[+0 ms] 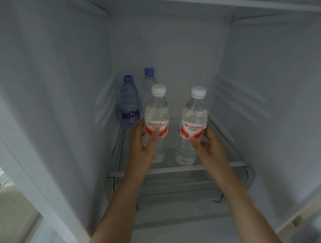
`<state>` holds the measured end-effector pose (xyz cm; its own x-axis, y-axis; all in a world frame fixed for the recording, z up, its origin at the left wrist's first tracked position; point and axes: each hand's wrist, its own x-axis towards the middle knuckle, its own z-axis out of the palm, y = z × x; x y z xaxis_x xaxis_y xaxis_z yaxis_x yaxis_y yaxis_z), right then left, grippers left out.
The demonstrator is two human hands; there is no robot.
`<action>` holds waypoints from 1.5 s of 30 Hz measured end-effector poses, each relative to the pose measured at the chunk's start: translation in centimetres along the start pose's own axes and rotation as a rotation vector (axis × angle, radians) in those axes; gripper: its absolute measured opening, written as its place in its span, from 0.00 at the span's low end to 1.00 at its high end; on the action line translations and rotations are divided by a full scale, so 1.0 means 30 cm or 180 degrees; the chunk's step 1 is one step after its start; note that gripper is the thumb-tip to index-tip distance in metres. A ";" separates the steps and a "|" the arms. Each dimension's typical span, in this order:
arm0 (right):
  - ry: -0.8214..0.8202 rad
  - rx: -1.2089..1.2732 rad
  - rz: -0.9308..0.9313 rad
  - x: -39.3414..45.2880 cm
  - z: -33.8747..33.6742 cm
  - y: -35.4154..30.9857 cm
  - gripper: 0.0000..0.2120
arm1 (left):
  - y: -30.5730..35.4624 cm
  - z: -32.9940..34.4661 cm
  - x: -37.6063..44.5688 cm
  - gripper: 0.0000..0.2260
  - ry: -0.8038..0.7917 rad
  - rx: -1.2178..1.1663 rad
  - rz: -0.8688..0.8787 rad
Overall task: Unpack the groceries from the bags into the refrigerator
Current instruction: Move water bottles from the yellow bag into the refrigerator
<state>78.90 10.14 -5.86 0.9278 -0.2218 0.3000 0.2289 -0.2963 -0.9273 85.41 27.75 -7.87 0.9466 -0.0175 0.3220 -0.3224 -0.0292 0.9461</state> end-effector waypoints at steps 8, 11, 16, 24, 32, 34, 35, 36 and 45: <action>0.0644 -0.1100 -0.0255 -0.011 0.095 0.061 0.42 | -0.084 0.054 -0.029 0.44 0.0316 0.1140 0.0127; 0.0634 -0.1025 -0.0302 0.020 0.080 0.069 0.40 | -0.059 0.098 0.003 0.43 0.0311 0.1194 0.0087; 0.0699 -0.0809 -0.0349 0.119 0.071 0.113 0.39 | -0.063 0.200 0.094 0.40 0.0246 0.1175 0.0274; 0.0693 -0.0905 -0.0323 0.332 0.042 0.163 0.40 | -0.125 0.327 0.246 0.41 0.0581 0.1547 0.0266; 0.0539 -0.1067 0.0047 0.444 0.041 0.179 0.44 | -0.143 0.383 0.327 0.42 0.1066 0.1883 0.0204; 0.0485 -0.1103 0.0055 0.473 0.041 0.191 0.44 | -0.148 0.388 0.348 0.43 0.1112 0.2037 0.0133; 0.0469 -0.1117 0.0055 0.487 0.042 0.194 0.43 | -0.150 0.392 0.355 0.43 0.1154 0.2171 0.0107; 0.0459 -0.1118 0.0043 0.500 0.045 0.197 0.43 | -0.155 0.394 0.361 0.44 0.1193 0.2318 0.0096; 0.0283 -0.1090 0.0060 0.575 0.054 0.214 0.42 | -0.153 0.408 0.391 0.41 0.1180 0.2865 0.0008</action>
<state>96.87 5.92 -7.02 0.8982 -0.3056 0.3159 0.0862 -0.5824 -0.8083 97.90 15.46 -8.83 0.8384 0.2928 0.4597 -0.0633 -0.7855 0.6157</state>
